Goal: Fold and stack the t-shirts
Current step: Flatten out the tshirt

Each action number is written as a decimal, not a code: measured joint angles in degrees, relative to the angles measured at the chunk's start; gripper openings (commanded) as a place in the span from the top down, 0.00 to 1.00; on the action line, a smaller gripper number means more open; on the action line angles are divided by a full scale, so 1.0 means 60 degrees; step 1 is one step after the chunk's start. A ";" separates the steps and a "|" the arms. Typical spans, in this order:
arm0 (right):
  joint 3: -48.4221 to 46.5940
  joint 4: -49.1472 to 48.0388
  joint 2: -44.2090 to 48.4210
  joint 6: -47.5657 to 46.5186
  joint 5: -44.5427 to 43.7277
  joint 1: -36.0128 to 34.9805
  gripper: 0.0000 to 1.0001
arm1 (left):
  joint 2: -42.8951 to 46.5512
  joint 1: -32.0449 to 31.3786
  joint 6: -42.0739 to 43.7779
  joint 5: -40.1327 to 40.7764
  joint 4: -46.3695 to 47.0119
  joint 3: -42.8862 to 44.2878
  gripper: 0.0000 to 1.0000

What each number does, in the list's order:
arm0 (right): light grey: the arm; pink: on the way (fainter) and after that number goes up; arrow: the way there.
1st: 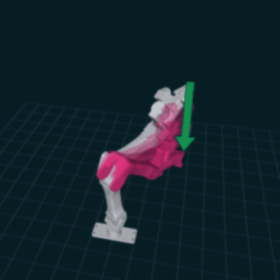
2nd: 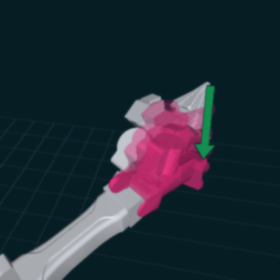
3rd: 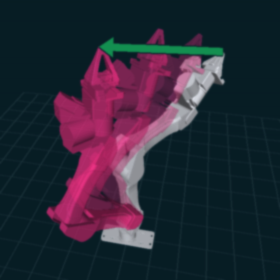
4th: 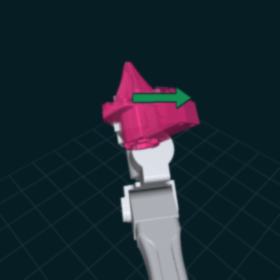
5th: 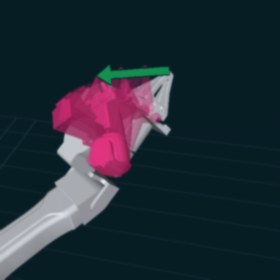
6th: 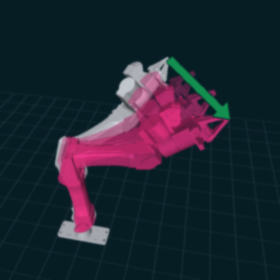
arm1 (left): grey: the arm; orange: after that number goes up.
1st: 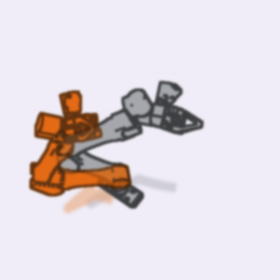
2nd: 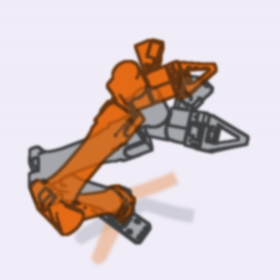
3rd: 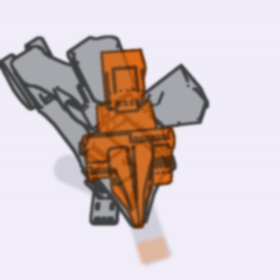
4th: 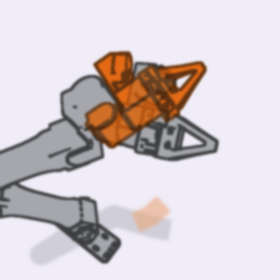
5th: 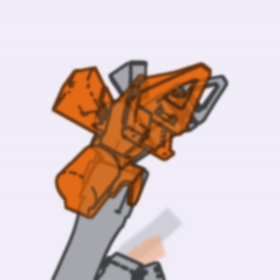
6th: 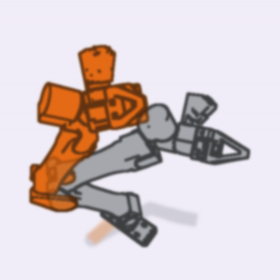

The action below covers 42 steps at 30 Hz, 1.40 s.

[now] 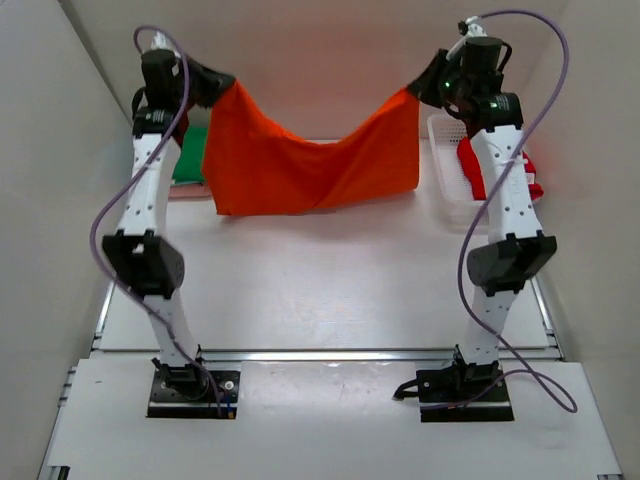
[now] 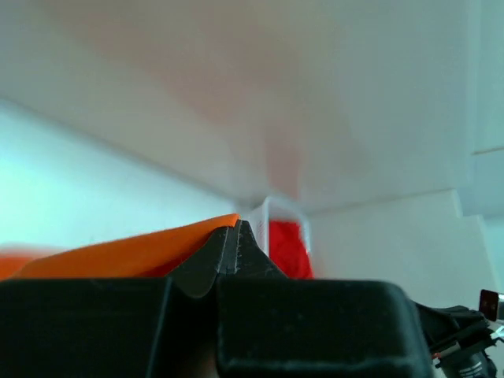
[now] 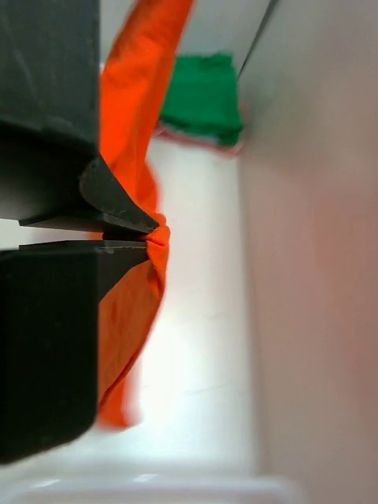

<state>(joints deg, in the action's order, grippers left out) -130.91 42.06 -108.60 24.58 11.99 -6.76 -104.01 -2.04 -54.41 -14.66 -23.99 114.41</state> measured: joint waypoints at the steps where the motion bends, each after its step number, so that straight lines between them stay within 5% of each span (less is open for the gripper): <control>1: -0.0994 -0.0138 -0.0659 -0.0033 0.0178 -0.0007 1.00 | -0.1067 0.0084 0.0000 -0.0113 -0.0222 0.1512 1.00; 3: -0.1413 -0.0641 -0.1137 -0.0036 0.0539 -0.0025 1.00 | -0.2630 0.0284 -0.0076 -0.0430 -0.0364 0.3810 1.00; 5: -0.0138 -0.1086 -0.0616 -0.0036 0.0699 0.0004 1.00 | -0.2943 0.0576 -0.0157 -0.0820 -0.0601 0.4269 1.00; 9: 0.3748 -0.1829 0.1468 -0.0047 0.0659 0.0149 1.00 | -0.0965 0.1195 0.0007 -0.0984 -0.0262 0.1260 1.00; 11: 0.4768 -0.1789 0.2266 -0.0211 0.0339 0.0106 1.00 | 0.0619 0.1439 -0.0033 -0.0973 -0.0200 -0.0736 1.00; 13: 0.5264 -0.1920 0.2980 -0.0572 -0.0106 -0.0138 1.00 | 0.1519 0.1545 -0.0011 -0.0976 -0.0321 -0.1195 1.00; 21: 0.4422 -0.2841 0.5512 -0.2284 -0.1920 -0.1829 1.00 | 0.2601 0.1453 0.0594 -0.0616 -0.0106 0.1956 1.00; 30: 0.3657 -0.3759 0.7074 -0.2339 -0.1876 -0.0160 1.00 | 0.4255 0.1621 0.0018 -0.0532 0.0590 0.2248 1.00; 35: 0.3763 -0.3861 0.6776 -0.1614 -0.0769 0.0634 1.00 | 0.3894 0.1617 -0.0474 -0.1027 0.0911 0.1872 1.00; 42: 0.4011 -0.3351 0.4626 -0.1468 -0.0430 -0.0331 1.00 | 0.2473 0.1140 -0.0583 -0.1424 0.1056 -0.0208 1.00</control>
<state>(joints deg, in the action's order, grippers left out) -106.85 21.96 -80.84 15.77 9.41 -8.75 -89.17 4.80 -57.91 -23.20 -17.65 113.16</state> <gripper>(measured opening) 0.029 0.015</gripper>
